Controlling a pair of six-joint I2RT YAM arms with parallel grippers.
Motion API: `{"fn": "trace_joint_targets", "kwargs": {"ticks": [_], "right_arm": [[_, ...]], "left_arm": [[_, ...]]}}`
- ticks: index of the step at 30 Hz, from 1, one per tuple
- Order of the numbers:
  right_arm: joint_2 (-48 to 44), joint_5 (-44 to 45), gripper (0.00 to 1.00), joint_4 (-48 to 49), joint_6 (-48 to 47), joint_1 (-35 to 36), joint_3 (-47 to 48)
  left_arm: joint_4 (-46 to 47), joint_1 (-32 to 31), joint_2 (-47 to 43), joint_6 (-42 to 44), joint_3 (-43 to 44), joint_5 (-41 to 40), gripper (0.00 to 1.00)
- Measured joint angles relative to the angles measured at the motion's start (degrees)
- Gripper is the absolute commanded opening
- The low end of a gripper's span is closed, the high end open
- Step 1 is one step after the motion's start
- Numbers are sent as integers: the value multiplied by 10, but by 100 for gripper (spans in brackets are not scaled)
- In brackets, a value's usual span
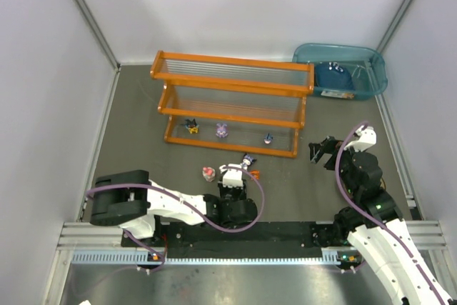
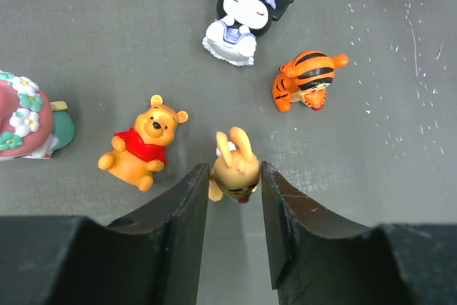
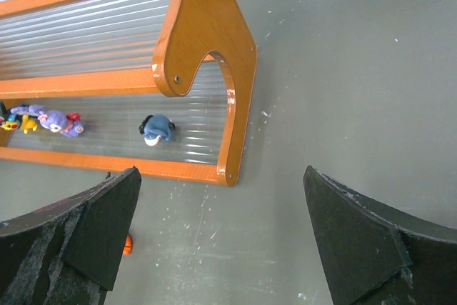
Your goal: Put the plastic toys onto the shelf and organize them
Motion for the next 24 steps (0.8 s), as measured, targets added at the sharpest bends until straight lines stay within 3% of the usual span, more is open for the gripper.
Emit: {"fn": "trace_joint_targets", "kwargs": {"ticks": [8,12,17,19,20,24], "right_arm": [[0,2,99,0,0,0,0],[0,2,99,0,0,0,0],[0,3,99,0,0,0,0],[0,4,99,0,0,0,0],[0,4,99,0,0,0,0],[0,4,99,0,0,0,0]], "left_arm": [[5,2,0,9,0,2,0],[0,2,-12,18,0,6,0],[19,9,-87,82,-4,10,0],[62,23,-122,124,-17,17,0],[122,56,-157,189,-39,41,0],[185,115,-164,273,-50,81,0]]}}
